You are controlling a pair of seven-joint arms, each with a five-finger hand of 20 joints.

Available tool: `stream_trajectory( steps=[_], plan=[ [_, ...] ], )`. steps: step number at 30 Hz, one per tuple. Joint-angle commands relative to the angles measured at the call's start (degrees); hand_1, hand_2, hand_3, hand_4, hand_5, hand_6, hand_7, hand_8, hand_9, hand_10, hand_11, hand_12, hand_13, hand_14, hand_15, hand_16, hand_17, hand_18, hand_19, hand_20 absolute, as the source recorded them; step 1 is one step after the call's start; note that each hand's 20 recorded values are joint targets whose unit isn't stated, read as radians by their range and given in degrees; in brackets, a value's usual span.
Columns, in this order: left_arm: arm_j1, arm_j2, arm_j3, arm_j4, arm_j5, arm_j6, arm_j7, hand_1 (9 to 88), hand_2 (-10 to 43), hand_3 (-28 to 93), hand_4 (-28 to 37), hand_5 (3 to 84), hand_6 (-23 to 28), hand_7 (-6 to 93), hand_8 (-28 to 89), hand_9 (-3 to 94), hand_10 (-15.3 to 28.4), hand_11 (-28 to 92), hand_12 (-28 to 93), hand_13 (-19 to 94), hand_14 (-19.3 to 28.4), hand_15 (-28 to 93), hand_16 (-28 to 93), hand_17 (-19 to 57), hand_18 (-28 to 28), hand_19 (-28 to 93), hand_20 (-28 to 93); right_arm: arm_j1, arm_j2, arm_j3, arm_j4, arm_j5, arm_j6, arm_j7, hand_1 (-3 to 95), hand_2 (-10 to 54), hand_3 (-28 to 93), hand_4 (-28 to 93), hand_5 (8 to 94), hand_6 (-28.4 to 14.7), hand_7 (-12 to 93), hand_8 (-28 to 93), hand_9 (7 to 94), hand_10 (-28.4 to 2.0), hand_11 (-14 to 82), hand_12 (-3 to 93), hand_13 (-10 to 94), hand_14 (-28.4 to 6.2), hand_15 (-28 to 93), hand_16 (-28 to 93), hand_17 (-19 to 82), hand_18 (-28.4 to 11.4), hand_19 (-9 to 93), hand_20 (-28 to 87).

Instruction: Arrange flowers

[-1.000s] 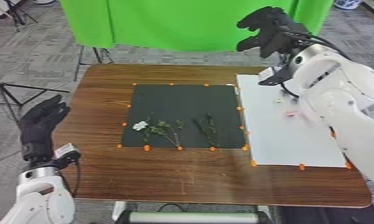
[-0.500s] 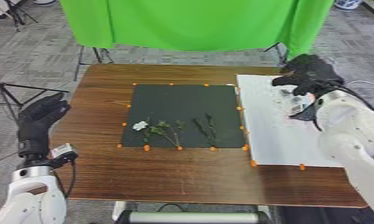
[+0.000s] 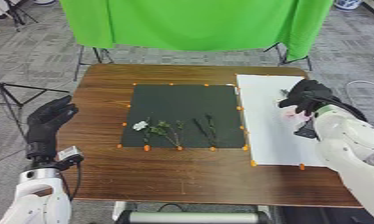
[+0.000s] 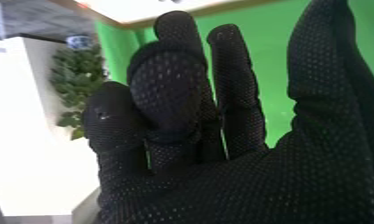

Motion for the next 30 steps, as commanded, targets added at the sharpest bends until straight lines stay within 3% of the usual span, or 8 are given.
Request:
stream_trajectory(
  steps=[1, 9, 13, 14, 18, 21, 22, 30],
  plan=[
    [0.6, -0.77, 0.54, 0.13, -0.81, -0.5, 0.17, 43.1, -8.3, 69, -9.3, 52.7, 0.5, 24.5, -11, 50.1, 12.4, 28, 12, 44, 15.4, 30, -3, 16.2, 14.2, 27, 22, 1.3, -0.7, -1.9, 3.7, 0.1, -2.3, 2.9, 36.5, -9.5, 67, -15, 61.9, 0.6, 16, -7, 72.6, -14.9, 23.9, 24.3, 86, -5.8, 58, 27, 57, -15.5, 93, 44],
    [0.7, -1.19, 0.89, -0.24, -0.61, -1.33, -0.29, 42.9, -8.3, 69, -9.4, 52.6, 0.5, 24.4, -11, 50.2, 12.4, 28, 12, 44, 15.4, 30, -3, 16.2, 14.2, 27, 22, 1.4, -1.3, -2.7, 5.2, 1.0, -2.1, 3.3, 37.1, -9.5, 68, -14, 61.8, 0.3, 16, -7, 73.8, -14.7, 24.1, 24.3, 87, -5.3, 58, 28, 58, -15.0, 93, 44],
    [1.4, -1.45, 0.09, -0.69, -0.45, -1.55, -0.54, 42.7, -8.3, 69, -9.5, 52.7, 0.5, 24.4, -11, 50.1, 12.4, 28, 12, 44, 15.5, 30, -3, 16.1, 14.2, 27, 22, 0.6, -1.5, -2.9, 5.4, 0.9, -1.1, 2.3, 40.6, -9.5, 69, -14, 61.8, 0.4, 16, -7, 74.7, -14.0, 24.6, 24.3, 87, -4.9, 57, 28, 58, -14.8, 93, 43],
    [0.9, -1.6, 0.06, -0.25, -0.27, -1.76, -0.95, 42.8, -8.2, 69, -9.5, 52.8, 0.5, 24.4, -11, 50.1, 12.4, 28, 12, 44, 15.5, 30, -3, 16.1, 14.2, 27, 22, 0.6, -1.5, -3.4, 5.6, 0.4, -0.1, 1.8, 42.4, -9.5, 68, -15, 62.0, 0.5, 16, -7, 75.1, -13.6, 24.9, 24.5, 87, -4.6, 57, 28, 59, -14.6, 93, 43],
    [1.2, -1.67, -0.13, -0.38, -0.91, -1.75, -0.87, 42.7, -8.2, 69, -9.5, 52.8, 0.5, 24.4, -11, 50.1, 12.4, 28, 12, 44, 15.4, 30, -3, 16.2, 14.2, 27, 22, -0.1, -1.7, -4.0, 5.8, 0.4, 1.4, 1.5, 55.9, -9.5, 58, -16, 64.0, 2.3, 19, -7, 83.1, -9.3, 9.5, 40.5, 89, -3.2, 57, 29, 60, -13.5, 93, 44],
    [1.7, -1.86, -0.44, -0.44, -1.0, -1.98, -0.88, 42.6, -8.2, 69, -9.5, 52.7, 0.5, 24.4, -11, 50.1, 12.5, 28, 12, 44, 15.4, 30, -3, 16.2, 14.1, 26, 22, -0.3, -1.9, -4.7, 6.1, 0.6, 2.4, 1.2, 58.7, -9.5, 58, -17, 65.4, 2.5, 20, 2, 84.9, -8.9, 8.6, 41.0, 90, -2.7, 56, 29, 60, -13.2, 93, 44],
    [0.6, -1.5, 0.97, 0.33, -1.24, -1.09, -0.54, 42.6, -8.2, 69, -9.5, 52.7, 0.5, 24.4, -11, 50.0, 12.5, 28, 12, 44, 15.4, 30, -3, 16.2, 14.1, 26, 22, -0.3, -1.9, -5.1, 6.3, 0.9, 3.4, 1.0, 59.4, -9.5, 58, -17, 66.2, 2.4, 20, 3, 85.6, -8.9, 8.7, 40.8, 90, -2.5, 56, 29, 61, -13.0, 93, 44],
    [1.0, -1.31, 0.49, 0.13, -1.85, -0.98, -0.02, 42.5, -8.2, 70, -9.5, 52.7, 0.5, 24.3, -11, 50.1, 12.4, 28, 12, 44, 15.4, 30, -3, 16.2, 14.1, 26, 22, -0.5, -1.2, -4.6, 4.7, 1.6, 7.4, 0.7, 62.8, -9.5, 60, -16, 78.7, -0.2, 21, 11, 90.6, -8.8, 8.2, 39.7, 93, -2.0, 55, 30, 63, -12.2, 93, 43]
  ],
)
